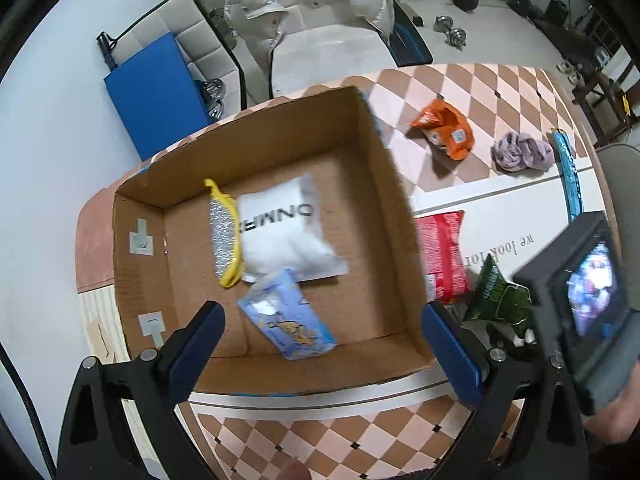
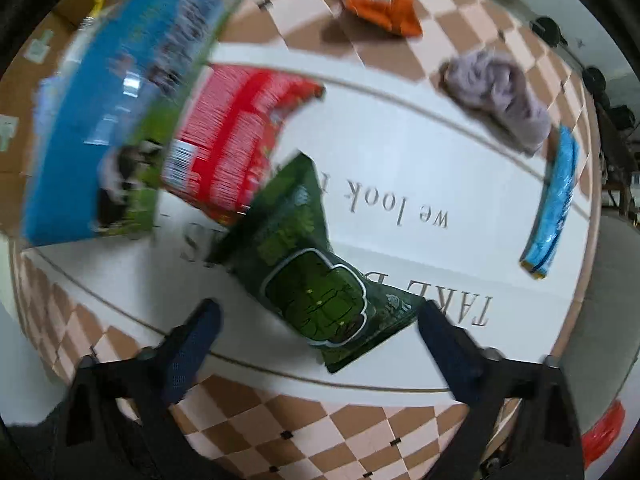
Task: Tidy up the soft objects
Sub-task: 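Grasp the green bag with the right tool while the left tool grasps the red bag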
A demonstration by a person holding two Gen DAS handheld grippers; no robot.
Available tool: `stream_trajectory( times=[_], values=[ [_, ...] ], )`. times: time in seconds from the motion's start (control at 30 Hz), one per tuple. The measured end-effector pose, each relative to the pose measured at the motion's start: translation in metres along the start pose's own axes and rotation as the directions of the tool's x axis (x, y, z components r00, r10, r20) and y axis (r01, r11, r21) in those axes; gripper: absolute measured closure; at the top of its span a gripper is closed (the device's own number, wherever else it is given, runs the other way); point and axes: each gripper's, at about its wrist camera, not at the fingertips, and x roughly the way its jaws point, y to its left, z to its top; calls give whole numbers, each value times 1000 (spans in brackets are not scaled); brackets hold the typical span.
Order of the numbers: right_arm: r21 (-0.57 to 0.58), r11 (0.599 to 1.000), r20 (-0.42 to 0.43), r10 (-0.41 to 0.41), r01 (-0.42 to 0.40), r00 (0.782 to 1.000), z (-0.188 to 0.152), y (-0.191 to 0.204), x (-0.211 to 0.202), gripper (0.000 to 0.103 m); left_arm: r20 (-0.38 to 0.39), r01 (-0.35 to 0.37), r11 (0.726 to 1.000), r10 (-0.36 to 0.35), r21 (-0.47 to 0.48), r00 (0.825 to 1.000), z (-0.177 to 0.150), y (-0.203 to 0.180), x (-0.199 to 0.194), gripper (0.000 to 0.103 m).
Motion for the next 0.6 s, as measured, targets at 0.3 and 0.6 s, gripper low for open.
stream_trajectory(
  times=[0.3,0.6],
  values=[
    [400,914,-59,98,-67,993,-19,-117,24,47,-104,64,990,-51,125,993,74,-86,21,2],
    [497,848,-15,221,-184,975,-52,-186,30,47,-339,-17,954,123,298,933,119,-161,133,3]
  ],
)
